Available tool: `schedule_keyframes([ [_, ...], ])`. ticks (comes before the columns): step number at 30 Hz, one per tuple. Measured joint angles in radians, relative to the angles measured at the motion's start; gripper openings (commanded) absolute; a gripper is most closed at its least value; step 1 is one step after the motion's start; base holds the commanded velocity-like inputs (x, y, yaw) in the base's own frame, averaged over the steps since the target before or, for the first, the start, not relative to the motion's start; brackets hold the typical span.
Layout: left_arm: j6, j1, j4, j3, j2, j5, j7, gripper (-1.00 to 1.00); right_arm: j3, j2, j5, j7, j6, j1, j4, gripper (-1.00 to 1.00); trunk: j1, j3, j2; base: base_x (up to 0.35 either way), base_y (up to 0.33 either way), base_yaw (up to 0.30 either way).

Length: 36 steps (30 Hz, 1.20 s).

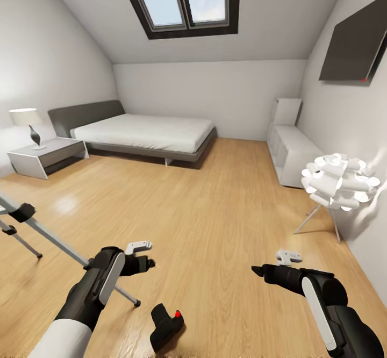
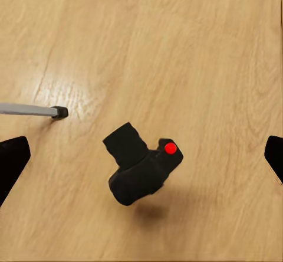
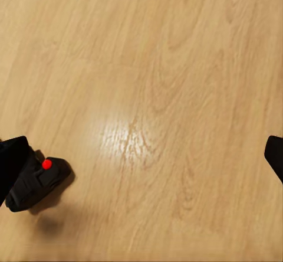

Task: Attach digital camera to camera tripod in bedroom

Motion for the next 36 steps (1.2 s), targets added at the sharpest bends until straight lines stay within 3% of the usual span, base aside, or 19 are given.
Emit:
schedule_keyframes([
  [5,-0.026,0.0,-0.034,-0.002,0.084,0.01,-0.134,1.0,0.0,0.0,0.001,0.0,0.0,0.0,0.0,1.0,0.002,-0.019,-0.001,0.0,0.0,0.0],
  [9,-0.038,0.0,-0.08,-0.003,0.171,0.007,-0.294,1.0,-0.001,0.0,0.001,0.0,0.0,0.0,0.0,1.0,0.004,-0.035,-0.002,0.0,0.0,0.0],
  [14,-0.04,0.0,-0.118,-0.007,0.233,-0.005,-0.376,1.0,0.0,0.001,0.0,0.0,0.0,0.0,0.001,1.0,0.006,-0.054,-0.003,0.0,0.0,0.0],
  [17,-0.039,0.0,-0.126,-0.011,0.244,-0.045,-0.388,1.0,0.001,0.002,0.0,0.0,0.0,0.0,0.001,1.0,0.008,-0.066,-0.004,0.0,0.0,0.0],
  [20,-0.039,0.0,-0.13,-0.025,0.248,-0.118,-0.397,1.0,0.002,0.002,0.0,0.0,0.0,0.0,0.001,1.0,0.009,-0.077,-0.005,0.0,0.0,0.0],
  [22,-0.041,0.0,-0.132,-0.041,0.248,-0.18,-0.401,1.0,0.002,0.002,0.0,0.0,0.0,0.0,0.001,1.0,0.01,-0.085,-0.005,0.0,0.0,0.0],
  [23,-0.043,0.0,-0.133,-0.07,0.245,-0.271,-0.398,1.0,0.002,0.001,0.0,0.0,0.0,0.0,0.0,1.0,0.01,-0.089,-0.005,0.0,0.0,0.0],
  [25,-0.044,0.0,-0.133,-0.084,0.236,-0.323,-0.397,1.0,0.001,0.0,0.0,0.008,0.0,0.0,0.0,1.0,0.011,-0.097,-0.006,0.0,0.0,0.0],
  [29,-0.044,0.0,-0.133,-0.094,0.226,-0.362,-0.396,1.0,-0.002,-0.002,0.0,0.058,0.0,0.0,0.0,1.0,0.013,-0.112,-0.007,0.0,0.0,0.0],
  [36,-0.045,0.0,-0.119,-0.098,0.217,-0.376,-0.392,1.0,-0.004,-0.009,0.002,0.171,0.012,0.0,0.002,1.0,0.016,-0.139,-0.008,0.0,0.0,0.0],
])
